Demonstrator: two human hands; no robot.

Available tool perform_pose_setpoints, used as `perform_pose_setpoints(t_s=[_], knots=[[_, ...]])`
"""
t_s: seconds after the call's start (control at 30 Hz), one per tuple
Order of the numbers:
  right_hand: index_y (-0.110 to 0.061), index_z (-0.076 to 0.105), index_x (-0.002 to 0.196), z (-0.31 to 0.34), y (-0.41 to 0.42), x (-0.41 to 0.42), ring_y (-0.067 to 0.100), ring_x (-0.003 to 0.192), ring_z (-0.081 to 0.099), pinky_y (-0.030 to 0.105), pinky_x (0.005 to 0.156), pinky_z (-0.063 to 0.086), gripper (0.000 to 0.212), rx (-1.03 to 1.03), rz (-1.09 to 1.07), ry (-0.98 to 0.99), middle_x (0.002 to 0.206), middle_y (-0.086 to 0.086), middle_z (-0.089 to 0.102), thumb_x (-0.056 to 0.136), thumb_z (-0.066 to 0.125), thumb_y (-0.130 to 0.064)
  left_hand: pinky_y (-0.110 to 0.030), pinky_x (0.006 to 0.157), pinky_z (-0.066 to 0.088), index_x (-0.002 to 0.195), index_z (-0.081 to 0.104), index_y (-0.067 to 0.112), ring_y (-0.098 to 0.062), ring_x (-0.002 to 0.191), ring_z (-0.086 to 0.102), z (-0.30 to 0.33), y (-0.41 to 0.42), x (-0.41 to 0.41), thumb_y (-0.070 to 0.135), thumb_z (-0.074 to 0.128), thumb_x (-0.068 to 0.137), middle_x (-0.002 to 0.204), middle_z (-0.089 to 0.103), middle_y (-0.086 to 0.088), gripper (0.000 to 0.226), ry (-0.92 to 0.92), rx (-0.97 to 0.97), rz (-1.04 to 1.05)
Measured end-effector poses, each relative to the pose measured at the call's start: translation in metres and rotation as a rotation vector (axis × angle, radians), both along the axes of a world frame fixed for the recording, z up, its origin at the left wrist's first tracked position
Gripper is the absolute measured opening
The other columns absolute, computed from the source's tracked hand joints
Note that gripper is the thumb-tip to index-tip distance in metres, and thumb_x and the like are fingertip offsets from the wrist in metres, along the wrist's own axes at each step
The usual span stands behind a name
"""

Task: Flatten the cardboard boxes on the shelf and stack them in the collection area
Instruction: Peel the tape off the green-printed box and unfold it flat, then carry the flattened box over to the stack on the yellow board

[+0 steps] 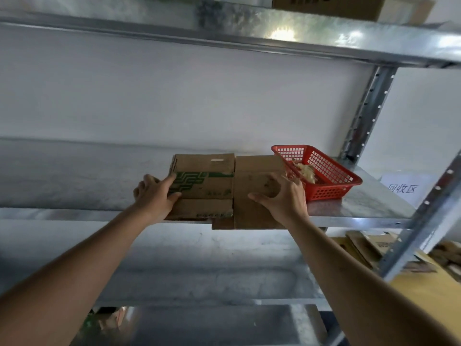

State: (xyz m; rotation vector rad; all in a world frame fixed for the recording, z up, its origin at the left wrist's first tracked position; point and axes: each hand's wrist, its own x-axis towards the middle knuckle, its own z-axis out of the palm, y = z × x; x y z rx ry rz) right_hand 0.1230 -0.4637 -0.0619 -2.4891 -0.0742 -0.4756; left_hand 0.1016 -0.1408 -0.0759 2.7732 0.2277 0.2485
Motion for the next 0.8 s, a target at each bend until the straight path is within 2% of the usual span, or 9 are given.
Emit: perform_pose_setpoints(t_s=[0.1, 0.2, 0.3, 0.37, 0.47, 0.57, 0.7, 0.8], knots=[[-0.022, 0.053, 0.150, -0.003, -0.005, -0.009, 0.031, 0.135, 0.043, 0.043, 0.112, 0.039, 0.100, 0.013, -0.023, 0.007, 0.146, 0.013, 0.052, 0.068, 0.078, -0.075, -0.050, 0.117, 0.031, 0.164, 0.024, 0.033, -0.044, 0.129, 0.038, 0.002, -0.012, -0.007, 0.054, 0.054, 0.101, 0.134, 0.028, -0.016, 0.073, -0.024, -0.069, -0.046], [-0.021, 0.046, 0.154, -0.005, -0.011, -0.014, 0.036, 0.139, 0.041, 0.049, 0.116, 0.039, 0.105, 0.010, -0.024, 0.004, 0.153, 0.017, 0.042, 0.069, 0.080, -0.072, -0.053, 0.113, 0.028, 0.164, 0.013, 0.040, -0.046, 0.137, 0.029, 0.001, -0.019, -0.009, 0.072, 0.043, 0.097, 0.148, 0.026, -0.021, 0.080, 0.032, 0.116, -0.007], [-0.028, 0.042, 0.155, -0.009, -0.019, -0.016, 0.036, 0.137, 0.042, 0.051, 0.113, 0.043, 0.104, 0.010, -0.013, -0.030, 0.157, 0.011, 0.035, 0.069, 0.081, -0.071, -0.051, 0.105, 0.035, 0.163, 0.007, 0.046, -0.047, 0.131, 0.039, -0.002, -0.019, -0.011, 0.077, 0.037, 0.095, 0.142, 0.046, -0.021, 0.081, 0.079, 0.075, 0.008], [-0.030, 0.039, 0.156, -0.016, -0.025, -0.017, 0.034, 0.137, 0.043, 0.051, 0.113, 0.044, 0.104, 0.035, 0.003, -0.045, 0.157, 0.008, 0.033, 0.069, 0.082, -0.071, -0.049, 0.102, 0.037, 0.163, 0.012, 0.045, -0.046, 0.126, 0.043, -0.005, -0.021, -0.016, 0.077, 0.041, 0.094, 0.134, 0.049, -0.019, 0.082, 0.035, 0.028, 0.016], [-0.032, 0.034, 0.158, -0.026, -0.032, -0.019, 0.032, 0.136, 0.045, 0.051, 0.109, 0.048, 0.105, 0.067, 0.020, -0.067, 0.160, 0.006, 0.027, 0.072, 0.080, -0.070, -0.048, 0.104, 0.039, 0.164, 0.014, 0.041, -0.044, 0.121, 0.042, -0.006, -0.030, -0.022, 0.068, 0.051, 0.096, 0.128, 0.040, -0.017, 0.082, -0.034, -0.064, 0.008], [-0.032, 0.032, 0.159, -0.031, -0.040, -0.022, 0.029, 0.135, 0.047, 0.051, 0.102, 0.054, 0.107, 0.088, 0.030, -0.077, 0.159, 0.004, 0.026, 0.072, 0.080, -0.070, -0.044, 0.114, 0.037, 0.165, 0.013, 0.037, -0.038, 0.121, 0.047, -0.005, -0.042, -0.031, 0.053, 0.059, 0.099, 0.125, 0.030, -0.010, 0.082, -0.116, -0.221, -0.032], [-0.030, 0.032, 0.159, -0.037, -0.063, -0.032, 0.029, 0.125, 0.046, 0.048, 0.102, 0.049, 0.111, 0.175, 0.012, -0.077, 0.149, 0.011, 0.032, 0.068, 0.085, -0.066, -0.036, 0.118, 0.032, 0.166, 0.017, 0.029, -0.033, 0.121, 0.045, -0.007, -0.066, -0.043, 0.041, 0.063, 0.100, 0.122, 0.025, -0.007, 0.082, -0.237, -0.255, -0.087], [-0.034, 0.031, 0.158, -0.042, -0.089, -0.046, 0.017, 0.112, 0.037, 0.043, 0.098, 0.047, 0.111, 0.209, -0.001, -0.092, 0.139, 0.010, 0.039, 0.067, 0.085, -0.067, -0.036, 0.116, 0.032, 0.166, 0.018, 0.024, -0.033, 0.122, 0.043, -0.012, -0.088, -0.054, 0.036, 0.066, 0.099, 0.119, 0.025, -0.009, 0.083, -0.303, -0.255, -0.140]])
